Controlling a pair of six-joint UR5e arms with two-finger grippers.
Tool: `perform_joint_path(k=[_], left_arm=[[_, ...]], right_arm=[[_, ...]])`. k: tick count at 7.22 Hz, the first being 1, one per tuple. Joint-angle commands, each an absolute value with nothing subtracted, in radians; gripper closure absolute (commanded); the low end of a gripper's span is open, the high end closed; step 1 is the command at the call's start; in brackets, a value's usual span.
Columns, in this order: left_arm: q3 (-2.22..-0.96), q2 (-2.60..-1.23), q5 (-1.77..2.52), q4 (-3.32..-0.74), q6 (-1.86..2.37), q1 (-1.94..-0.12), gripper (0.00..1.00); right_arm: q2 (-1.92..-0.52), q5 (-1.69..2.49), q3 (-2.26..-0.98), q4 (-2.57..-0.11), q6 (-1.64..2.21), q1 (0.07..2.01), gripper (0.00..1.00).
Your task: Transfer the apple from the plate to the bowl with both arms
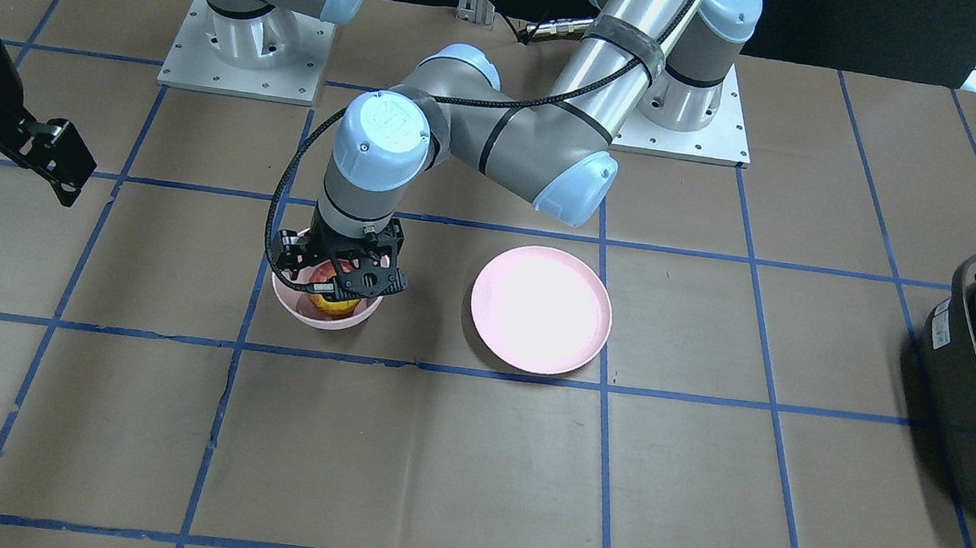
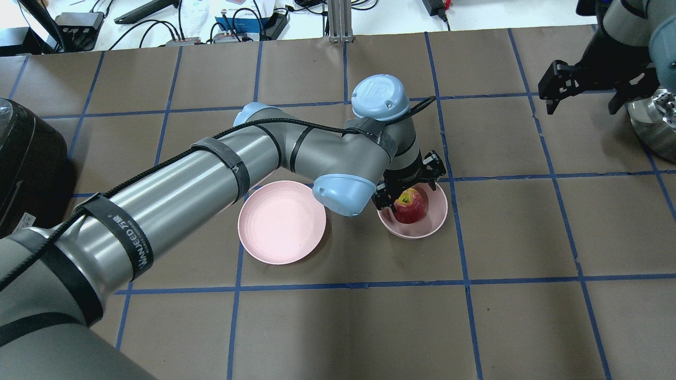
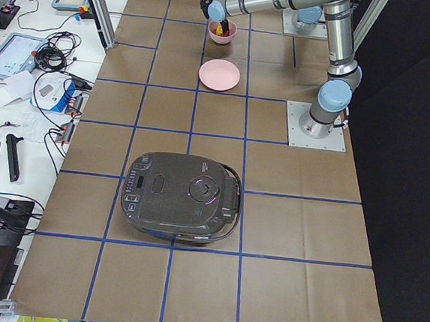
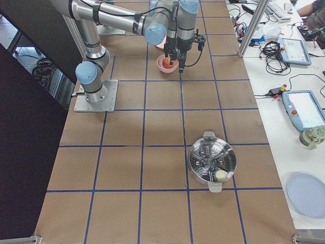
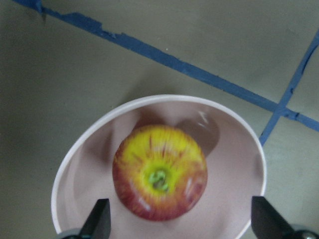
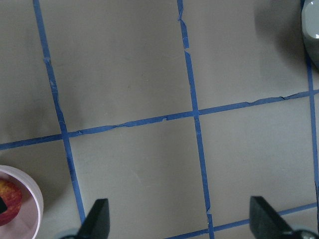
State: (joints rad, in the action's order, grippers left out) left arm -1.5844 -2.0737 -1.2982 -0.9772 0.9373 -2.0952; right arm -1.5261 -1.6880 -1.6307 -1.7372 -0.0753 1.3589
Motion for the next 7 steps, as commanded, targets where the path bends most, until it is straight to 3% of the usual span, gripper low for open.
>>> perform_joint_path(k=[1, 5, 7], left_arm=[[-1.578, -1.944, -1.433, -1.097, 0.919, -2.07, 0.0], [-1.557, -1.687, -1.526, -1.455, 0.457, -1.811, 0.0], [-1.555, -1.62, -1.526, -1.506, 0.194, -1.682, 0.0]], right_arm=[[-1.534, -1.584, -1.624, -1.746, -0.069, 1.382, 0.0], [-1.542, -1.551, -1.614, -1.749, -0.014, 1.532, 0.0], [-1.54, -1.551, -1.614, -1.749, 0.032, 1.588, 0.0]])
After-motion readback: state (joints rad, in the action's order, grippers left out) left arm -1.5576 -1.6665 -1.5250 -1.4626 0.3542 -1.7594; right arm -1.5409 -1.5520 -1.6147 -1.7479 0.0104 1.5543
